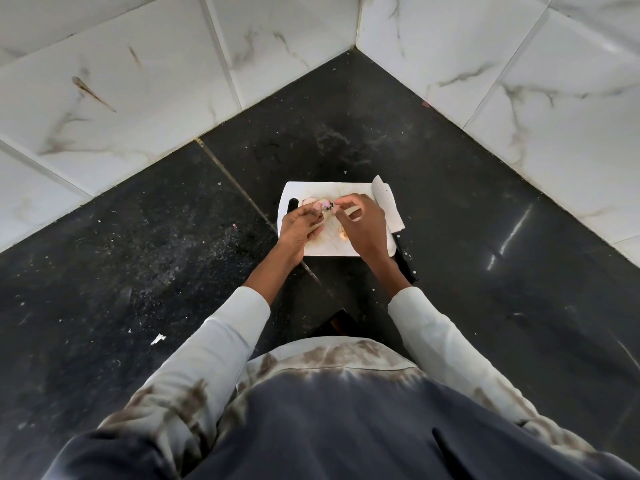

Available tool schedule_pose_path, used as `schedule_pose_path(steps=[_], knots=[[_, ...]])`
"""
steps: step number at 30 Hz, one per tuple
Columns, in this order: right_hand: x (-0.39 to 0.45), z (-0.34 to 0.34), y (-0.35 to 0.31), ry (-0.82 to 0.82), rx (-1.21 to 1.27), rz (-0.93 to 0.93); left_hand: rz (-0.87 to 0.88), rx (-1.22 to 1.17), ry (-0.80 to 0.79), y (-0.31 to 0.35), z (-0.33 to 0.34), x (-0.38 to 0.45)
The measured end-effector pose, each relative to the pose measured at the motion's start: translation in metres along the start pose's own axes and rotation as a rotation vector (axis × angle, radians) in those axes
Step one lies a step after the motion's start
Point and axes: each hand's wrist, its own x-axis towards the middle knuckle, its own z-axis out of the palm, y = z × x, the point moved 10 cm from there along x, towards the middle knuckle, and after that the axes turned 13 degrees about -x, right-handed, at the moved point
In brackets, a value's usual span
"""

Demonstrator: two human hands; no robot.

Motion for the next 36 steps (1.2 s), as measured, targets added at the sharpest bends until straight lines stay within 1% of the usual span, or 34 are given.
schedule_pose_path(steps=[3, 6, 10, 15, 21, 29, 33, 36], knots=[[-0.002, 0.019, 0.000, -0.059, -0.141, -0.049, -0.013, -0.032, 0.016, -0.002, 0.001, -0.002], [-0.004, 0.019, 0.002, -0.028, -0.196, -0.054, -0.023, -0.037, 0.004, -0.004, 0.002, -0.003], [-0.007, -0.004, -0.014, 0.053, -0.171, -0.079, -0.074, -0.069, -0.037, -0.007, 0.007, -0.006], [-0.009, -0.006, -0.022, 0.039, -0.141, -0.161, -0.100, -0.060, 0.011, -0.006, 0.005, -0.004], [-0.006, -0.007, -0.016, 0.030, -0.093, -0.150, -0.091, -0.077, 0.013, -0.006, 0.003, -0.002], [-0.005, -0.004, -0.014, 0.024, -0.108, -0.159, -0.055, -0.110, 0.017, -0.011, 0.000, -0.002], [-0.007, -0.005, -0.009, 0.021, -0.080, -0.113, -0.049, -0.120, 0.010, -0.012, 0.001, -0.002], [-0.009, -0.010, -0.006, 0.056, -0.041, -0.090, -0.046, -0.118, -0.001, -0.011, 0.003, -0.004]])
